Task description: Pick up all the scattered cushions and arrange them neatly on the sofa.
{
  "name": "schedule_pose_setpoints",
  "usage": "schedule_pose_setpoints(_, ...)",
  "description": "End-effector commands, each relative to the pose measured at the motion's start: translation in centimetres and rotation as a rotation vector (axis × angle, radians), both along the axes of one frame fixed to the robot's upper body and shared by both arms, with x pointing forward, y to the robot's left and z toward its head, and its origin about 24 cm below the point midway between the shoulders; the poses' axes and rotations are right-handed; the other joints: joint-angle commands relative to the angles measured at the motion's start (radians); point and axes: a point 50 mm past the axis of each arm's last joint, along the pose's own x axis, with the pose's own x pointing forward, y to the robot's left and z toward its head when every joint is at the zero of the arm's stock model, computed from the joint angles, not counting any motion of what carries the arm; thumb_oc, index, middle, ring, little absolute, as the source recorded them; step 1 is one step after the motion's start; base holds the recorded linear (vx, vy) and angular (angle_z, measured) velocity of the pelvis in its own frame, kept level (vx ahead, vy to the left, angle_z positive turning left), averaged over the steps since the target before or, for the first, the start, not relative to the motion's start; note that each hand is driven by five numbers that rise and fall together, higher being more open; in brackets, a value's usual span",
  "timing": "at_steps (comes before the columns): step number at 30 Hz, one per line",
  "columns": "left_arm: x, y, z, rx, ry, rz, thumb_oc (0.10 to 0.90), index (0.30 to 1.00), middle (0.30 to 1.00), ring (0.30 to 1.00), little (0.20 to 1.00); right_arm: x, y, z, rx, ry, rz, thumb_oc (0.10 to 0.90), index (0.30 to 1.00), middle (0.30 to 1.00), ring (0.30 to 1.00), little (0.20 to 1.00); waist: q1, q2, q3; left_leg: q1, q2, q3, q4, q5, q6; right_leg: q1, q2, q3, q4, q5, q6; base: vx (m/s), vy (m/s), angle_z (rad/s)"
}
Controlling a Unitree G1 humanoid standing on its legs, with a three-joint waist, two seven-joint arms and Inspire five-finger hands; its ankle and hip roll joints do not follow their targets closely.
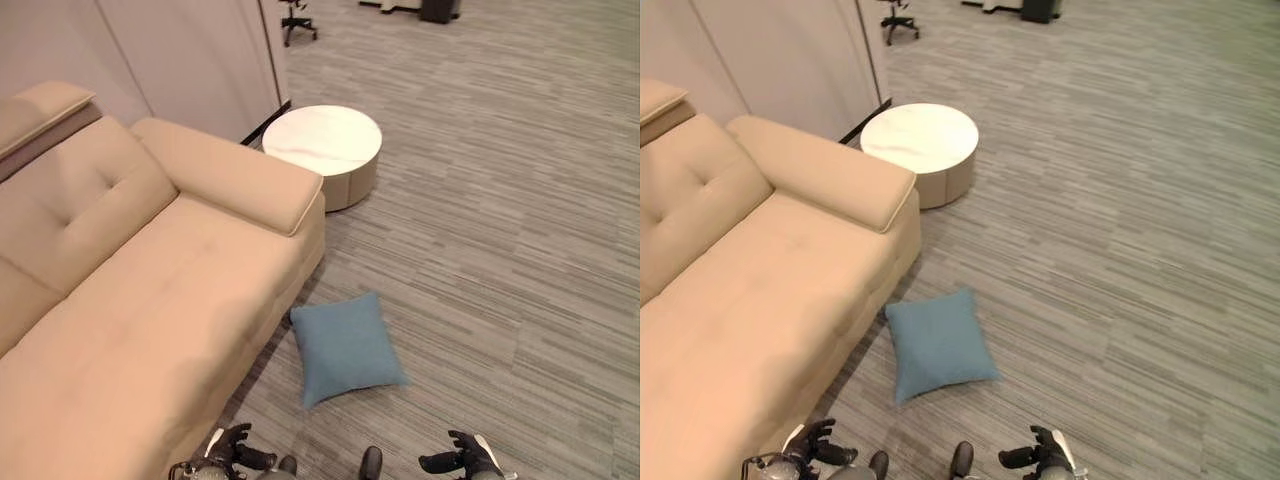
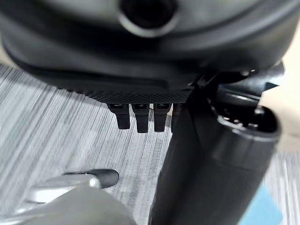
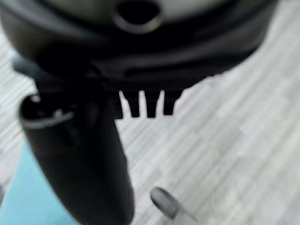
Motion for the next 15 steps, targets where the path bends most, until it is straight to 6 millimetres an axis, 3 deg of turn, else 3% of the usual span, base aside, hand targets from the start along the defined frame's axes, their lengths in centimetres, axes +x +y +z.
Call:
schedule_pose_setpoints(1, 0.4, -0.5, 0.1, 0.014, -0.013, -0.065, 0.800, 0.900, 0.900, 0.900, 0.900, -0.8, -2.2, 0.5, -0.059, -0.015, -0.031, 0.800, 0.900, 0.900, 0.900, 0.900, -0.016, -0.003, 0.026, 0.019, 0.025, 0.150, -0.028, -0.089, 0.048, 0.018, -0.046, 0.061, 0.100, -0.120, 0.117, 0.10, -0.162, 0.38)
schedule_pose_setpoints(5, 0.1, -0.6, -0.1, 0.021, 0.006, -0.083, 0.800, 0.900, 0.900, 0.900, 0.900, -1.3, -2.1, 0.3, -0.055, -0.003, -0.047, 0.800, 0.900, 0.900, 0.900, 0.900, -0.022, -0.009, 0.014, -0.008, -0.011, 0.217, -0.089, -0.087, 0.064, 0.039, -0.035, 0.044, 0.078, -0.124, 0.119, 0.08, -0.060, 0.49)
schedule_pose_setpoints(7, -0.4, -0.4, -0.2, 0.023, 0.023, -0.082, 0.800, 0.900, 0.900, 0.900, 0.900, -1.5, -1.9, 0.2, -0.049, 0.008, -0.045, 0.800, 0.900, 0.900, 0.900, 0.900, -0.012, -0.003, 0.004, -0.010, -0.040, 0.240, -0.147, -0.069, 0.073, 0.055, -0.007, 0.049, 0.076, -0.138, 0.120, 0.16, -0.017, 0.27)
schedule_pose_setpoints(14, -0.7, 0.4, -0.2, 0.037, 0.029, -0.051, 0.800, 0.900, 0.900, 0.900, 0.900, -1.4, -1.0, -0.1, -0.036, 0.016, -0.015, 0.800, 0.900, 0.900, 0.900, 0.900, 0.010, -0.022, -0.020, 0.040, -0.054, 0.224, -0.185, -0.085, 0.085, 0.067, 0.000, 0.054, 0.099, -0.154, 0.130, 0.14, 0.041, -0.14)
schedule_pose_setpoints(15, -0.7, 0.9, -0.1, 0.039, 0.023, -0.033, 0.800, 0.900, 0.900, 0.900, 0.900, -1.3, -0.7, -0.1, -0.032, 0.020, 0.003, 0.800, 0.900, 0.900, 0.900, 0.900, 0.029, -0.030, -0.020, 0.050, -0.056, 0.228, -0.188, -0.100, 0.098, 0.061, -0.010, 0.051, 0.145, -0.162, 0.141, 0.08, 0.065, -0.07)
